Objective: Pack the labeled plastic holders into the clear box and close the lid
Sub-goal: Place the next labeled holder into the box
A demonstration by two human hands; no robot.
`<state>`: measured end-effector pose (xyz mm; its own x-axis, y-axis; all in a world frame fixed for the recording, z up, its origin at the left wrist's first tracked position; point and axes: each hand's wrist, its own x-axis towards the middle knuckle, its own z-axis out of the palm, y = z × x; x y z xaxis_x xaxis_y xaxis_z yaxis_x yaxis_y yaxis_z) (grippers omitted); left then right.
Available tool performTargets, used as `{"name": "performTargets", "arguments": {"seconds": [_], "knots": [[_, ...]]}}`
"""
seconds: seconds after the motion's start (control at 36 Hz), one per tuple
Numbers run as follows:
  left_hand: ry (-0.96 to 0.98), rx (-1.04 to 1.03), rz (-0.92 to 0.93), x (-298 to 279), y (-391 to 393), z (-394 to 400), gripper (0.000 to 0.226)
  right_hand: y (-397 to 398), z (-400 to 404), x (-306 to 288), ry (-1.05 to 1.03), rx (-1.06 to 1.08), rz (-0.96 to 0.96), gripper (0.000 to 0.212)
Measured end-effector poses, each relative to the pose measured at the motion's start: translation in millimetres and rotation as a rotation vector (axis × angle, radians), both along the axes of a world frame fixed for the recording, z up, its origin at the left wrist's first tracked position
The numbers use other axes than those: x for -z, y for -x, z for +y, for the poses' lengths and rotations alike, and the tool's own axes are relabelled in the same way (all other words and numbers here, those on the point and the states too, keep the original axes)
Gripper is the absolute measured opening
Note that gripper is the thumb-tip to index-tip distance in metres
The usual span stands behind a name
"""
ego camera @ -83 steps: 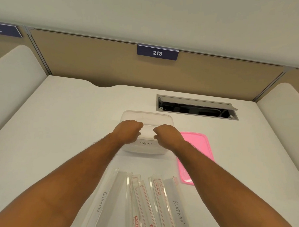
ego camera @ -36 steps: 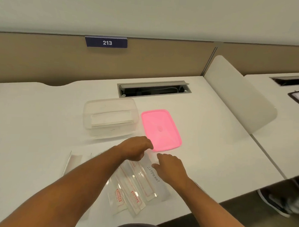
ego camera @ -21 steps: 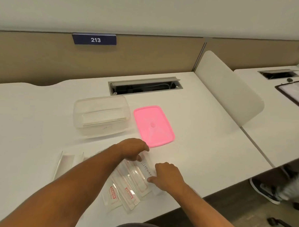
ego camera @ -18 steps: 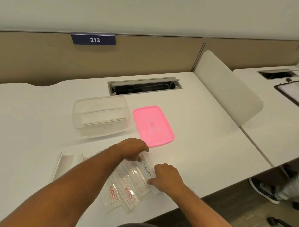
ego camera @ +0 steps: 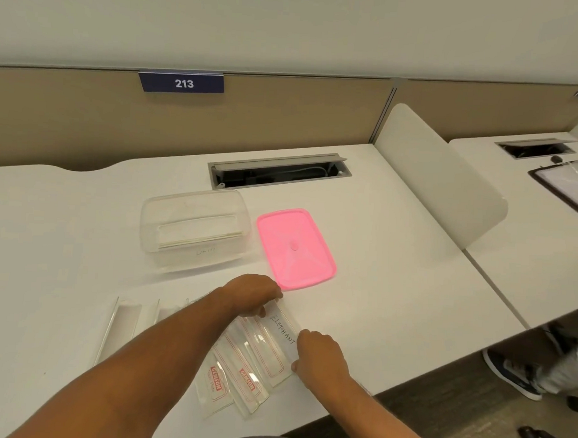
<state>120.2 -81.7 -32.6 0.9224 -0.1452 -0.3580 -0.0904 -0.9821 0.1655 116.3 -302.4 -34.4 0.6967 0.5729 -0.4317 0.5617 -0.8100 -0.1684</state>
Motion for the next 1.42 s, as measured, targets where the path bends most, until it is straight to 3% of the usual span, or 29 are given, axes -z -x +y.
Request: {"name": "performTargets", "arguments": {"seconds": [0.47, 0.67, 0.78, 1.08, 1.42], "knots": [[0.114, -0.091, -0.191, -28, 8, 39, 0.051, -37, 15, -43, 0.020, -0.133, -0.212, 0.011], [0.171, -0.226, -0.188, -37, 19, 62, 0.047, -50, 36, -47, -0.128, -0.140, -0.183, 0.025], [0.172, -0.282, -0.209, -40, 25, 71, 0.047, -53, 50, -46, -0.172, -0.144, -0.151, 0.043], [0.141, -0.357, -0.359, -61, 48, 103, 0.051, -78, 90, -67, -0.221, -0.361, -0.386, 0.041], [0.074, -0.394, -0.486, -85, 60, 137, 0.070, -107, 140, -109, -0.288, -0.480, -0.403, 0.056]]}}
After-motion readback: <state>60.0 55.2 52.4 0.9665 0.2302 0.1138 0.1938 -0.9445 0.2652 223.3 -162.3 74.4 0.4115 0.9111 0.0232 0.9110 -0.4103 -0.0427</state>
